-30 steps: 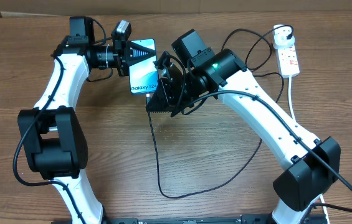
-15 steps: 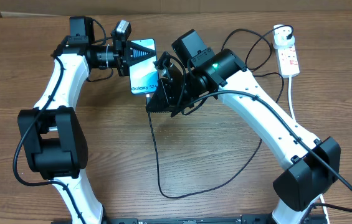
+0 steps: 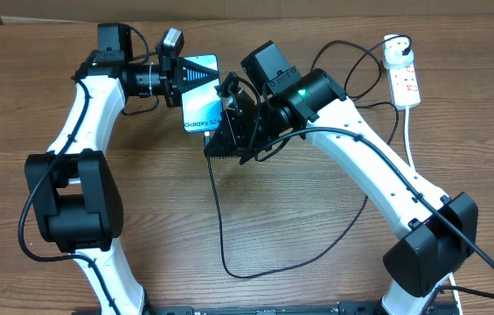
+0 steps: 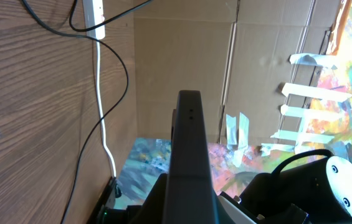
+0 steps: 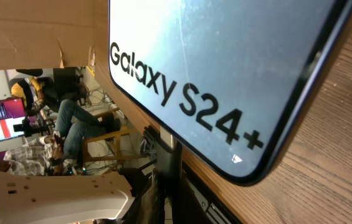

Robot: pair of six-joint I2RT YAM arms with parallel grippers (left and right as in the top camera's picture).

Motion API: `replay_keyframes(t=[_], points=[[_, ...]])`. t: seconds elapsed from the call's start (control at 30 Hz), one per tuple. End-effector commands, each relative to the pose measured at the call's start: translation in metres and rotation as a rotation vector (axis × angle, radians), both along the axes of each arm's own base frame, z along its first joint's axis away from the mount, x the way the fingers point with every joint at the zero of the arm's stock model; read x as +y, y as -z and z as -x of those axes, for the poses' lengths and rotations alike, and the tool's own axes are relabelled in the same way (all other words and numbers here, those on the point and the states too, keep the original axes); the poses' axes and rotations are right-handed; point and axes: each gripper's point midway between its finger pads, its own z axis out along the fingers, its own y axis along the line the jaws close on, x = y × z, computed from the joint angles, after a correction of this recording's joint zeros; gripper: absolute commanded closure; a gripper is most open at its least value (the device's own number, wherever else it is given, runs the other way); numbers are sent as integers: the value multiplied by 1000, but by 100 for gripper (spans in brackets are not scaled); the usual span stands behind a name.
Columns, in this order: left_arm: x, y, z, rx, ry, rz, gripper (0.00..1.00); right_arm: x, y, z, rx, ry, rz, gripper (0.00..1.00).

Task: Plug charger to phone and switch on socket
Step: 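Push the USB-C tip into the phone's port with the right gripper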

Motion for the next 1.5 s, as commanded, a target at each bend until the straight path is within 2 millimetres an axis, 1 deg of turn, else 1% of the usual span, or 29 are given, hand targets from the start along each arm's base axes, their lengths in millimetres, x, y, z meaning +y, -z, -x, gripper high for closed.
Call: replay_keyframes(t=[0.0, 0.47, 0.67, 0.77, 1.07, 1.3, 1.47], points=[[-4, -10, 4, -33, 24, 23, 96, 2, -5, -1, -5, -5, -22, 97], [-6, -10, 5, -33, 29, 24, 96, 3, -4, -3, -7, -3, -24, 97], [-6, -11, 5, -33, 32, 29, 96, 5, 6, -1, 23, -9, -4, 97], [-6, -11, 5, -34, 32, 29, 96, 6, 8, -1, 28, -11, -7, 97], [-6, -11, 5, -34, 32, 29, 96, 10, 2, 0, 33, -26, -42, 97], [-6, -11, 5, -34, 32, 29, 96, 6, 3, 6, 39, -40, -30, 96], [-6, -11, 5, -34, 32, 29, 96, 3, -1, 9, 28, -51, -28, 96]])
